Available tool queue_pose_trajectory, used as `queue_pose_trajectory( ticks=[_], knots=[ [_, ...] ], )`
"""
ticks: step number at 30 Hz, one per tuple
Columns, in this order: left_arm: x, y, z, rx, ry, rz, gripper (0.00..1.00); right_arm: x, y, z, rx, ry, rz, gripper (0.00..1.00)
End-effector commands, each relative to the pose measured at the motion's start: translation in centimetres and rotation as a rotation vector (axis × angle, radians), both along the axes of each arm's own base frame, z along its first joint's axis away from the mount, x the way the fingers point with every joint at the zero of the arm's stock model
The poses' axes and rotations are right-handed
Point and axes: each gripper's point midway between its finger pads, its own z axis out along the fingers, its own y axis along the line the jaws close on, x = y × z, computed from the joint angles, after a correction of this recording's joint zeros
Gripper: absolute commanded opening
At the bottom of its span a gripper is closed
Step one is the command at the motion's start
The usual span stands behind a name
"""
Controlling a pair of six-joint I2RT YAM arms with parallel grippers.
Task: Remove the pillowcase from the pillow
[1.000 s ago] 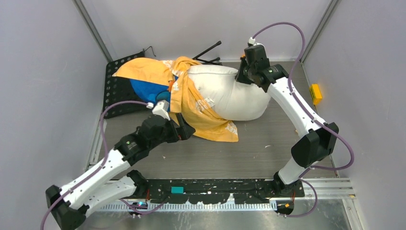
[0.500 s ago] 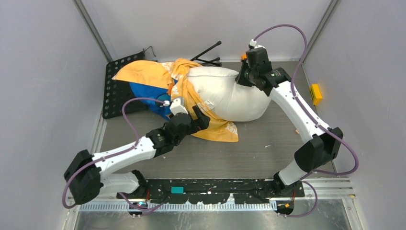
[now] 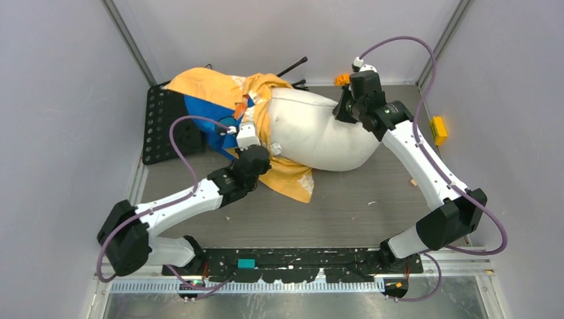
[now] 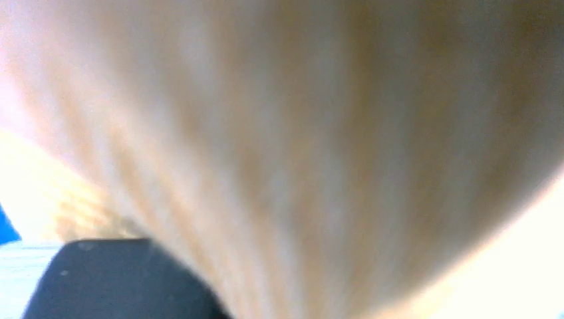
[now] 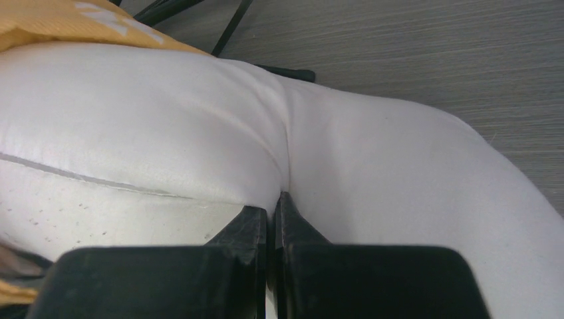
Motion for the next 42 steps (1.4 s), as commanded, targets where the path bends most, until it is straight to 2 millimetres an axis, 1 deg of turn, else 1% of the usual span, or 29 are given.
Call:
queue_pose_trajectory(
  ticks=[1,4,7,8,10,12,14,15,16,17,18,19,21,22,25,27,29,32,35,38,42],
  knots=[
    [-0.1,8.2,6.7,0.213,-0.141,0.206,0.0,1.4,-5.4,4.7,-0.103,-0.133,-0.151,0.0],
    [-1.2,10.7,8.5,0.275,-0.138,0.217,0.0,2.3,-7.4,7.2,-0.136,-0.164,-0.203,0.0],
    [-3.0,13.9,10.5,0.329,-0.137,0.259,0.0,2.8,-9.3,9.2,-0.141,-0.179,-0.242,0.0],
    [-3.5,14.6,11.0,0.329,-0.14,0.263,0.0,3.1,-9.9,9.6,-0.147,-0.183,-0.256,0.0],
    [-4.5,15.4,12.0,0.304,-0.15,0.247,0.0,3.4,-10.5,10.5,-0.161,-0.194,-0.266,0.0],
    [-5.3,15.2,12.9,0.259,-0.158,0.201,0.0,4.0,-10.6,10.2,-0.181,-0.183,-0.254,0.0],
    [-5.8,13.7,13.8,0.22,-0.164,0.095,0.0,4.8,-9.7,9.4,-0.192,-0.153,-0.196,0.0],
    [-6.0,12.4,14.0,0.191,-0.163,0.02,0.0,5.2,-8.9,8.6,-0.195,-0.132,-0.142,0.0],
    [-6.1,11.3,14.0,0.169,-0.159,-0.035,0.0,5.4,-8.0,8.1,-0.185,-0.113,-0.095,0.04],
    [-6.1,10.0,14.1,0.144,-0.148,-0.093,0.0,5.6,-7.2,7.4,-0.171,-0.086,-0.055,0.13],
    [-6.2,8.6,14.2,0.12,-0.135,-0.148,0.0,5.7,-6.5,6.8,-0.155,-0.061,-0.02,0.26],
    [-6.2,7.1,13.9,0.098,-0.113,-0.21,0.0,5.5,-5.5,6.2,-0.132,-0.036,0.026,0.36],
    [-6.2,4.2,13.2,0.07,-0.059,-0.322,0.0,4.8,-4.4,6.0,-0.116,-0.026,0.075,0.53],
    [-5.9,2.7,12.2,0.066,-0.016,-0.367,0.0,4.4,-3.9,6.1,-0.122,-0.031,0.093,0.6],
    [-5.4,-0.4,10.0,0.045,0.081,-0.448,0.0,2.2,-2.4,6.0,-0.171,-0.046,0.144,0.79],
    [-5.1,-2.0,8.4,0.044,0.135,-0.49,0.0,0.3,-1.3,5.3,-0.203,-0.038,0.18,0.85],
    [-4.5,-2.4,7.1,0.064,0.168,-0.481,0.0,-1.9,0.3,4.9,-0.219,-0.039,0.221,0.87],
    [-3.5,-1.6,6.1,0.115,0.175,-0.428,0.0,-5.3,2.7,3.9,-0.228,-0.033,0.291,0.88],
    [-3.0,0.0,6.3,0.184,0.164,-0.369,0.0,-8.6,4.5,2.1,-0.232,-0.01,0.362,0.88],
    [-2.9,1.5,7.0,0.24,0.149,-0.328,0.01,-11.2,5.0,0.0,-0.243,0.025,0.387,0.89],
    [-3.0,3.5,7.5,0.309,0.141,-0.28,0.03,-13.0,4.0,-3.6,-0.265,0.084,0.354,0.89]
  ],
)
